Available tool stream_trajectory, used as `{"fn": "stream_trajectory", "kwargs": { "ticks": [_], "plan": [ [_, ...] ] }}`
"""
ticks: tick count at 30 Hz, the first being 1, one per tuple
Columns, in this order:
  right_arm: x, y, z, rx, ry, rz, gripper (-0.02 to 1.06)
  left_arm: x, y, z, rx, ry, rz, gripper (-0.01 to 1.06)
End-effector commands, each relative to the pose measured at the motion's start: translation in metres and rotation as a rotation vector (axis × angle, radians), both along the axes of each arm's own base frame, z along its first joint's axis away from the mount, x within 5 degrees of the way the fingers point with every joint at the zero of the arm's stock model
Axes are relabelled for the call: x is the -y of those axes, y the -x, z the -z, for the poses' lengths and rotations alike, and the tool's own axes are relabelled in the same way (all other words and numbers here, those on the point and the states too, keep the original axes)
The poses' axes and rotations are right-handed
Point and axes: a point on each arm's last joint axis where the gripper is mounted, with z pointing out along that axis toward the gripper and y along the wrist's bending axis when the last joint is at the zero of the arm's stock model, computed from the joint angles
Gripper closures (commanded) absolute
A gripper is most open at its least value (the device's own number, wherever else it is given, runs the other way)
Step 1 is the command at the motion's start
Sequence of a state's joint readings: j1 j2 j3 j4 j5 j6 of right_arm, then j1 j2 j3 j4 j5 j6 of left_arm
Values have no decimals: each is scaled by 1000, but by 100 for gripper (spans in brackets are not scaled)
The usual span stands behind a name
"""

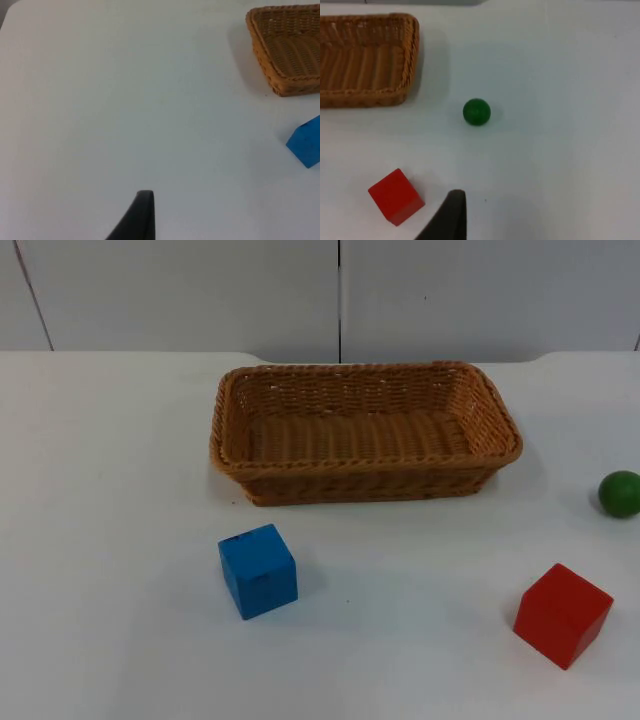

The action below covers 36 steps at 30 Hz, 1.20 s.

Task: Place all geometric objects except the red cube into the basket.

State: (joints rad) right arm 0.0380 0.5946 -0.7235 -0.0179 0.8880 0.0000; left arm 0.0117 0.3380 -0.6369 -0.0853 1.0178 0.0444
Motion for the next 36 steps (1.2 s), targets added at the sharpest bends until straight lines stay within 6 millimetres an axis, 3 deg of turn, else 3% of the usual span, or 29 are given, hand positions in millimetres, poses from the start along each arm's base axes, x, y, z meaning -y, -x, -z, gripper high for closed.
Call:
{"fn": "stream_trajectory", "kwargs": {
  "ticks": [1, 9, 17, 25, 29, 33, 36],
  "plan": [
    [0, -15, 3, -26, 12, -7, -1, 1, -10, -4, -18, 30, -8, 0],
    [-1, -43, 19, -140, 16, -8, -1, 3, -31, 0, -91, 59, -3, 0],
    [-1, -47, 21, -147, 15, -8, -1, 12, -54, -14, -78, 70, 118, 0],
    [-1, -48, 20, -139, 15, -8, -1, 34, -110, -31, -85, 130, 421, 0],
    [-1, -48, 20, -134, 15, -8, -1, 46, -137, -23, -141, 152, 516, 0],
    [-1, -48, 20, -130, 15, -8, -1, 80, -171, 8, -270, 51, 636, 0],
    [-1, -48, 21, -128, 15, -8, -1, 93, -181, 24, -304, -15, 658, 0]
  ]
}}
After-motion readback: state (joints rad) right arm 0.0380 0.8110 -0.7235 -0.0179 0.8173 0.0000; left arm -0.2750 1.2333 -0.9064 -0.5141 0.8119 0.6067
